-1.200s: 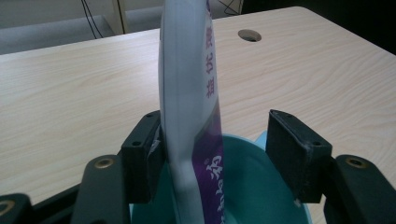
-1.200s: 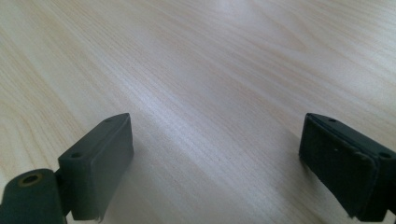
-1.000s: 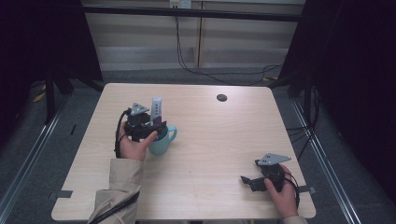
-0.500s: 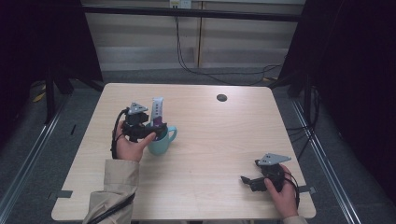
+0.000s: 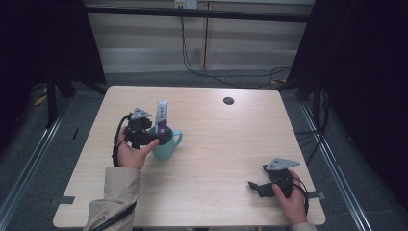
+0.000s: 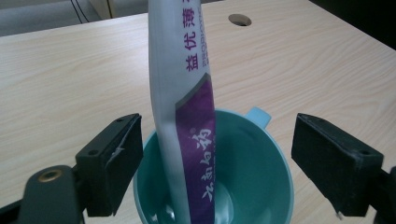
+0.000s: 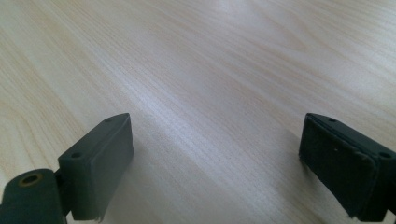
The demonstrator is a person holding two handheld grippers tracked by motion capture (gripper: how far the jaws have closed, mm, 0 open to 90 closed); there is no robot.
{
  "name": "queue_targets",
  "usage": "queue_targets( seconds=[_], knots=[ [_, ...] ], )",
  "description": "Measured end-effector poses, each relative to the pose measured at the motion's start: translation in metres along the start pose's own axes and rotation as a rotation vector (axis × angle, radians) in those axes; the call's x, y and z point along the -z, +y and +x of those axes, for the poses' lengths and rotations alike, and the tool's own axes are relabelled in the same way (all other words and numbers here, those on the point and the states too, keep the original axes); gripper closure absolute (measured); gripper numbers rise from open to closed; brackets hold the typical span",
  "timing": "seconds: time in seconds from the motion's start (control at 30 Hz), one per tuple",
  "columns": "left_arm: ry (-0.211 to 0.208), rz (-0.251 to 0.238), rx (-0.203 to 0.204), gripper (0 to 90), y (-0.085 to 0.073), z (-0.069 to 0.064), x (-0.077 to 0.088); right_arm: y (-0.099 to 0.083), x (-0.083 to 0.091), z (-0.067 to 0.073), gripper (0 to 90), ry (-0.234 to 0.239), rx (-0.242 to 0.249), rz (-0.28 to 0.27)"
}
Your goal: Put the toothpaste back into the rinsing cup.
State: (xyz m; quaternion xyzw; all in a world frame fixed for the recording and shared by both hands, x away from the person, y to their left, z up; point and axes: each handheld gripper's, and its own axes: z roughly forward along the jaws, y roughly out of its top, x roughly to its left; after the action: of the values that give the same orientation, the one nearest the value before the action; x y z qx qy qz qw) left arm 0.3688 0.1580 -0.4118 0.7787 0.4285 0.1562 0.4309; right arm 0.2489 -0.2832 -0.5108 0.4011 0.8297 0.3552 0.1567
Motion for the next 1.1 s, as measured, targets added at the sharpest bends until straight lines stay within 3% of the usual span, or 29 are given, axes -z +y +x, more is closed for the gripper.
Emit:
queue_targets(
  seconds=[0.77, 1.1],
  knots=[
    [-0.049, 0.038, -0.010, 15.2, -0.015, 0.007, 0.017, 0.000, 0.000, 0.000, 9.5, 0.000, 0.000, 0.000],
    [-0.084, 0.052, -0.047, 12.4, -0.024, 0.009, 0.025, 0.000, 0.000, 0.000, 9.5, 0.000, 0.000, 0.000]
  ],
)
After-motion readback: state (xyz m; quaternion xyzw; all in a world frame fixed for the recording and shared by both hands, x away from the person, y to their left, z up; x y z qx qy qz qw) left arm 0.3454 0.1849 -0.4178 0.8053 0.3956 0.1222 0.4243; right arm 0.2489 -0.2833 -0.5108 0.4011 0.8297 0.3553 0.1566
